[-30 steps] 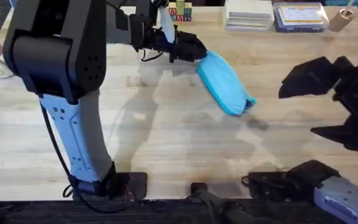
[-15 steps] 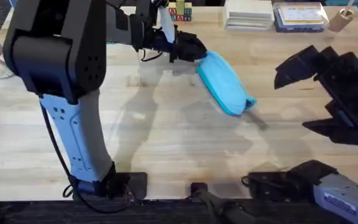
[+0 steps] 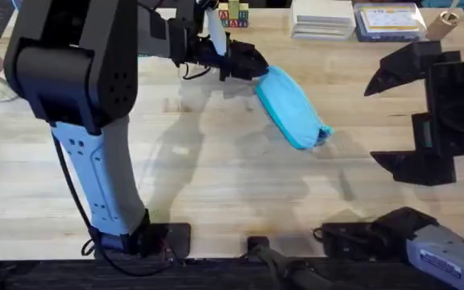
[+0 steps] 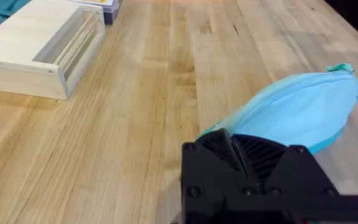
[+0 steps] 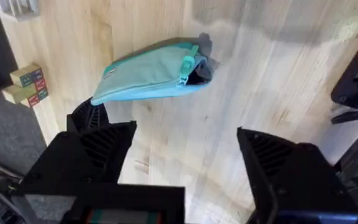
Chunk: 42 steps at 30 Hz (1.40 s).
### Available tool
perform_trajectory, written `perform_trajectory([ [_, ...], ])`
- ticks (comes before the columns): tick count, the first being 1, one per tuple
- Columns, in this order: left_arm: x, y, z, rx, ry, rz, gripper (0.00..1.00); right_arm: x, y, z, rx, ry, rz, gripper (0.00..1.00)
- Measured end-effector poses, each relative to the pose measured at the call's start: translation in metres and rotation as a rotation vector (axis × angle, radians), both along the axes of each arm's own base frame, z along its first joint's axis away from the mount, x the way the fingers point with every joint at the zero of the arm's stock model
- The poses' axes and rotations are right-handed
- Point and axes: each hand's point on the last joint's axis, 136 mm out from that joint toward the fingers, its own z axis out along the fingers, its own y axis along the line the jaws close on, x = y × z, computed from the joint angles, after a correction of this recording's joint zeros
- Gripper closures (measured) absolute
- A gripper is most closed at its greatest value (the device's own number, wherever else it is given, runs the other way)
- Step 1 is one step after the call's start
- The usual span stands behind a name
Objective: Unzip the bag, pick up the pens from the table one at a time and place them inside, then zip the bag closed.
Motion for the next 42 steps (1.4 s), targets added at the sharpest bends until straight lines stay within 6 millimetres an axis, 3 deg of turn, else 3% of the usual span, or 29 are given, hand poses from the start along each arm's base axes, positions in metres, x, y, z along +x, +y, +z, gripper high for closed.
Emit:
perform_trajectory([
  [11, 0.000, 0.000, 0.000, 0.000, 0.000, 0.000, 0.959, 0.002, 0.000, -0.002, 0.000, 0.014, -0.021, 0.005],
  [22, 0.000, 0.000, 0.000, 0.000, 0.000, 0.000, 0.959, 0.016, 0.004, -0.011, -0.009, 0.042, 0.011, 0.005],
  [30, 0.000, 0.000, 0.000, 0.000, 0.000, 0.000, 0.960, 0.023, -0.007, -0.011, 0.024, 0.046, 0.008, 0.006],
  [42, 0.000, 0.000, 0.000, 0.000, 0.000, 0.000, 0.959, 0.043, 0.001, -0.033, 0.070, 0.142, 0.091, 0.006],
])
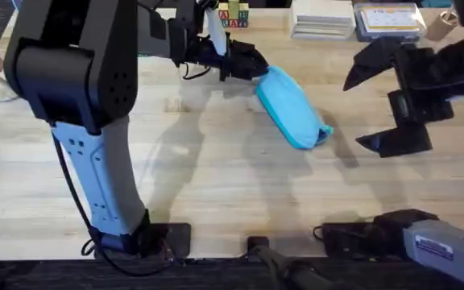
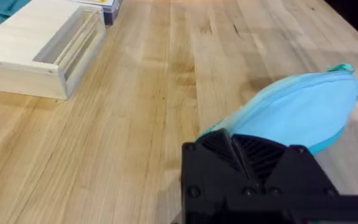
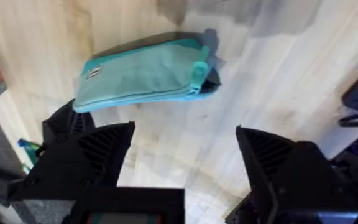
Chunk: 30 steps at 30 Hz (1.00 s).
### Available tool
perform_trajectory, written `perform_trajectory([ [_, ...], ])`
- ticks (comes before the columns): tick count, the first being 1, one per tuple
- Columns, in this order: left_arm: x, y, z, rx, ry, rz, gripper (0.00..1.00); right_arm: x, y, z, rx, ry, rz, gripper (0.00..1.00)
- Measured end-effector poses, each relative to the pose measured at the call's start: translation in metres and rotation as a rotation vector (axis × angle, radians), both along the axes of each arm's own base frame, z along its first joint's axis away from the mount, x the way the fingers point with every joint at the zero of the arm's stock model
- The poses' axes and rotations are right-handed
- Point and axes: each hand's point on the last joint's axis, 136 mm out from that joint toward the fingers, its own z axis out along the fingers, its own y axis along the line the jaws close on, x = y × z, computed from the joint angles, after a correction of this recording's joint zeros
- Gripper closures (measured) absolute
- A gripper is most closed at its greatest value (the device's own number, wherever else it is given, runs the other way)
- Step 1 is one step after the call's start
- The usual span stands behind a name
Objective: Unzip the bag, pick up the pens from the table one at a time and place them inside, then zip the bag closed.
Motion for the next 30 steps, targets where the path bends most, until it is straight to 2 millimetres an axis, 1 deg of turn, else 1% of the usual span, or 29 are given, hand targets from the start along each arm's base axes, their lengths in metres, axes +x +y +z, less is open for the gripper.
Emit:
perform_trajectory([
  [7, 0.000, 0.000, 0.000, 0.000, 0.000, 0.000, 0.959, 0.013, 0.005, -0.007, 0.029, -0.025, 0.024, 0.007],
  [12, 0.000, 0.000, 0.000, 0.000, 0.000, 0.000, 0.959, 0.018, 0.002, -0.033, 0.091, -0.015, 0.011, 0.007],
  [16, 0.000, 0.000, 0.000, 0.000, 0.000, 0.000, 0.959, 0.011, 0.000, -0.056, 0.143, 0.024, -0.007, 0.008],
  [20, 0.000, 0.000, 0.000, 0.000, 0.000, 0.000, 0.959, 0.000, 0.001, -0.070, 0.167, 0.072, -0.009, 0.007],
  [23, 0.000, 0.000, 0.000, 0.000, 0.000, 0.000, 0.959, -0.003, 0.003, -0.075, 0.177, 0.084, -0.002, 0.007],
  [26, 0.000, 0.000, 0.000, 0.000, 0.000, 0.000, 0.960, 0.002, 0.006, -0.077, 0.191, 0.061, 0.006, 0.007],
  [30, 0.000, 0.000, 0.000, 0.000, 0.000, 0.000, 0.959, 0.000, 0.007, -0.082, 0.198, 0.064, 0.007, 0.016],
])
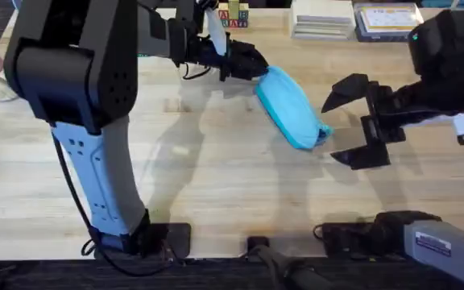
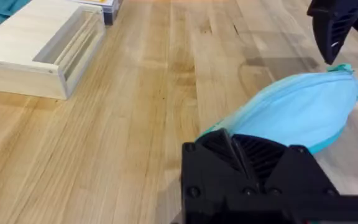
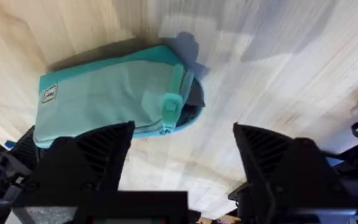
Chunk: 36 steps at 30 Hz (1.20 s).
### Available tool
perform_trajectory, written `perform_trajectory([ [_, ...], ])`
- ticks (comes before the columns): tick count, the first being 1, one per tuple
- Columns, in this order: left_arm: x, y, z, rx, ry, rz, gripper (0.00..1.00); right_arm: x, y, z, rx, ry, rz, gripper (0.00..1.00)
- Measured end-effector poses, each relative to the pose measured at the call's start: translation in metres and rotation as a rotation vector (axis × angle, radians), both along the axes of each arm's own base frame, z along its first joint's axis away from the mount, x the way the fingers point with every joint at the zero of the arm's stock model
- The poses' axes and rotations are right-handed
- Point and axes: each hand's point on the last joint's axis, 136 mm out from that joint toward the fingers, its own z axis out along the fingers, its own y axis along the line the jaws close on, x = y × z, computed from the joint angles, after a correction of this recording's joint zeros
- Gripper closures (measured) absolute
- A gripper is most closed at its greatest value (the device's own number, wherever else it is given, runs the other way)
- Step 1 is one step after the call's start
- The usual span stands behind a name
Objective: Unzip the bag, pick up the pens from the table one at a time and place them inside, then zip the bag closed.
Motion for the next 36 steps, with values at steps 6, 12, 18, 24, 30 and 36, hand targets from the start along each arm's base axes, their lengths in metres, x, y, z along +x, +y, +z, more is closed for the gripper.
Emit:
perform_trajectory([
  [6, 0.000, 0.000, 0.000, 0.000, 0.000, 0.000, 0.959, -0.001, -0.001, -0.002, -0.006, 0.003, -0.001, 0.056],
  [12, 0.000, 0.000, 0.000, 0.000, 0.000, 0.000, 0.959, -0.001, -0.003, -0.003, -0.019, 0.003, -0.003, 0.092],
  [18, 0.000, 0.000, 0.000, 0.000, 0.000, 0.000, 0.959, 0.000, -0.005, -0.003, -0.028, 0.003, -0.005, 0.120],
  [24, 0.000, 0.000, 0.000, 0.000, 0.000, 0.000, 0.959, -0.001, -0.005, -0.008, -0.030, 0.005, -0.006, 0.198],
  [30, 0.000, 0.000, 0.000, 0.000, 0.000, 0.000, 0.959, -0.007, -0.005, -0.017, -0.031, 0.045, -0.005, 0.259],
  [36, 0.000, 0.000, 0.000, 0.000, 0.000, 0.000, 0.959, -0.006, -0.005, -0.018, -0.031, 0.045, -0.004, 0.398],
])
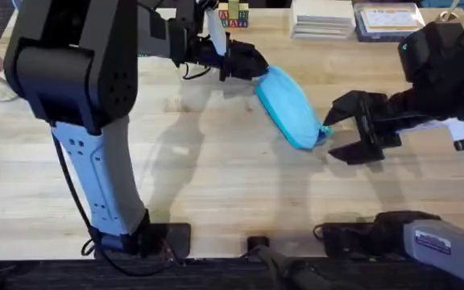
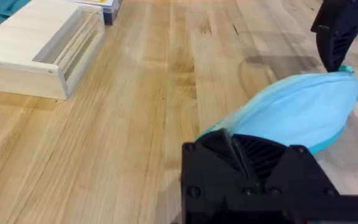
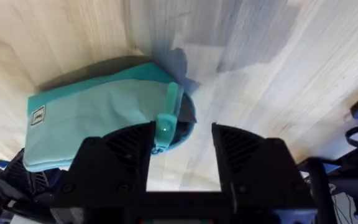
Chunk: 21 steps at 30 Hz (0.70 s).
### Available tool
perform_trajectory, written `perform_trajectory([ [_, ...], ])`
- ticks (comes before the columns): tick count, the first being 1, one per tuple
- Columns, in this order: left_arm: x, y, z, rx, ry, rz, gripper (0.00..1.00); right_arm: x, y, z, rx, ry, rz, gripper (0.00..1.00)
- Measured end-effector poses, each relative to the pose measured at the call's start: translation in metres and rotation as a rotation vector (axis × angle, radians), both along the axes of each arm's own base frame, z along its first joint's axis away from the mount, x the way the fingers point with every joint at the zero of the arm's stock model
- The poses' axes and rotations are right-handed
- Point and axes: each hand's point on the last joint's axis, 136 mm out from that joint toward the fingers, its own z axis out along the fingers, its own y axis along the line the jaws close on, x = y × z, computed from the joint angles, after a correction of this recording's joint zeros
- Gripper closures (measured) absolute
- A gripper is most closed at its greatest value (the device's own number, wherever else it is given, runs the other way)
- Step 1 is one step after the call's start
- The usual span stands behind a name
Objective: Unzip the bag, pick up the pens from the table one at a time and place them inside, then zip the bag closed.
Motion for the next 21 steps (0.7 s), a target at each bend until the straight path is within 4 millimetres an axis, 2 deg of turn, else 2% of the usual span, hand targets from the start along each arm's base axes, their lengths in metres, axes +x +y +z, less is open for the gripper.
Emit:
perform_trajectory([
  [3, 0.000, 0.000, 0.000, -0.001, 0.000, 0.000, 0.959, 0.001, 0.000, 0.000, 0.000, -0.002, -0.002, 0.454],
  [15, 0.000, 0.000, 0.000, -0.001, 0.000, -0.001, 0.959, 0.001, -0.001, 0.000, 0.004, 0.006, -0.029, 0.472],
  [21, 0.000, 0.000, 0.000, -0.001, 0.000, -0.001, 0.959, 0.012, 0.001, 0.002, 0.015, -0.040, -0.033, 0.472],
])
